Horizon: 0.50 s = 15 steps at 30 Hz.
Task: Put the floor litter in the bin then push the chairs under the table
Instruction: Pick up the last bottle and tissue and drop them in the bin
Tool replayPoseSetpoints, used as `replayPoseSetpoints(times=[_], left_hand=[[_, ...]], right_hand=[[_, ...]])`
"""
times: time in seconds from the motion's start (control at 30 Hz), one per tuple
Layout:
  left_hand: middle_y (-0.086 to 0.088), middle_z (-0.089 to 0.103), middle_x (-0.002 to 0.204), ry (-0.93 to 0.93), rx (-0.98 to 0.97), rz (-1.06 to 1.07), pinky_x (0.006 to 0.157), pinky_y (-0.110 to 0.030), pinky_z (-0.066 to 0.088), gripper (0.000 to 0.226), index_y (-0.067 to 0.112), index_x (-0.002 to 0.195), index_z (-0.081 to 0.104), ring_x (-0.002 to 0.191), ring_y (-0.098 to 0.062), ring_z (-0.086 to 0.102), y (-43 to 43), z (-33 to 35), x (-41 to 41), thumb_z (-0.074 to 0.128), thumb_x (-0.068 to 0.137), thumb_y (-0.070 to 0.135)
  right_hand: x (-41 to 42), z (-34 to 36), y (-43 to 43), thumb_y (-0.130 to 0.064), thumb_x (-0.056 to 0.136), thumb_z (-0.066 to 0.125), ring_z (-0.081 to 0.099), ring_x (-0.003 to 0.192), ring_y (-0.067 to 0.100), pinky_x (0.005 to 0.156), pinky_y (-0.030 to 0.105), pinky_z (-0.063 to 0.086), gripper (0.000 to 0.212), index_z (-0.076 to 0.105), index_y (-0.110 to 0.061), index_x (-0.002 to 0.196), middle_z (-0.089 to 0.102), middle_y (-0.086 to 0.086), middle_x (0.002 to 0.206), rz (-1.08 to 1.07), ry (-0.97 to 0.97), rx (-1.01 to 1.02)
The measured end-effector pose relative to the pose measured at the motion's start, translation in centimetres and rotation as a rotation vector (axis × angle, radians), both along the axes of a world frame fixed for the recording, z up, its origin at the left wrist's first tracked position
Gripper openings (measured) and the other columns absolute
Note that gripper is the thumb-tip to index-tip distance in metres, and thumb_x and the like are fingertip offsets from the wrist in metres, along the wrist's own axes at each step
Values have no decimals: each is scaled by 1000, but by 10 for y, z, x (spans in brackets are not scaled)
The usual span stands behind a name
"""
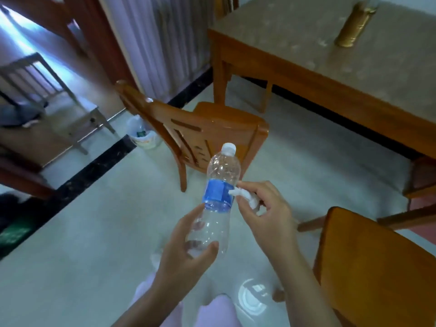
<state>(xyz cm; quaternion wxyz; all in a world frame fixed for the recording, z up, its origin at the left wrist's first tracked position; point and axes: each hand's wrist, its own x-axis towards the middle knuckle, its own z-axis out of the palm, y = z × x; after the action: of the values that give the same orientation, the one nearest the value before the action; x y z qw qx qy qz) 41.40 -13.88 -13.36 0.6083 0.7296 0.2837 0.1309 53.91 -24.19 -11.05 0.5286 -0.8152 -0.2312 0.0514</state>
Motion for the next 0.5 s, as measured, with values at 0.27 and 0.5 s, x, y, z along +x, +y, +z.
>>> replayPoseSetpoints(times=[0.27, 0.5], left_hand=[[7, 58, 118, -37, 15, 270, 72, -19, 51, 60, 37, 117, 48, 104, -10, 58, 55, 28, -44, 65, 62, 17], [9, 56, 121, -88, 20, 483, 71, -13, 49, 62, 41, 117, 47, 107, -8, 56, 146, 20, -69, 74, 73, 7]], right_hand=[[-18, 28, 83, -9, 80, 67, 56, 85, 5, 67, 7, 42, 20, 67, -21, 96, 61, -8, 91, 272, 2, -27], [-39, 26, 187, -17, 81, 66, 55, 88, -2, 68, 0, 40, 18, 65, -23, 99, 60, -13, 92, 392, -9, -114]])
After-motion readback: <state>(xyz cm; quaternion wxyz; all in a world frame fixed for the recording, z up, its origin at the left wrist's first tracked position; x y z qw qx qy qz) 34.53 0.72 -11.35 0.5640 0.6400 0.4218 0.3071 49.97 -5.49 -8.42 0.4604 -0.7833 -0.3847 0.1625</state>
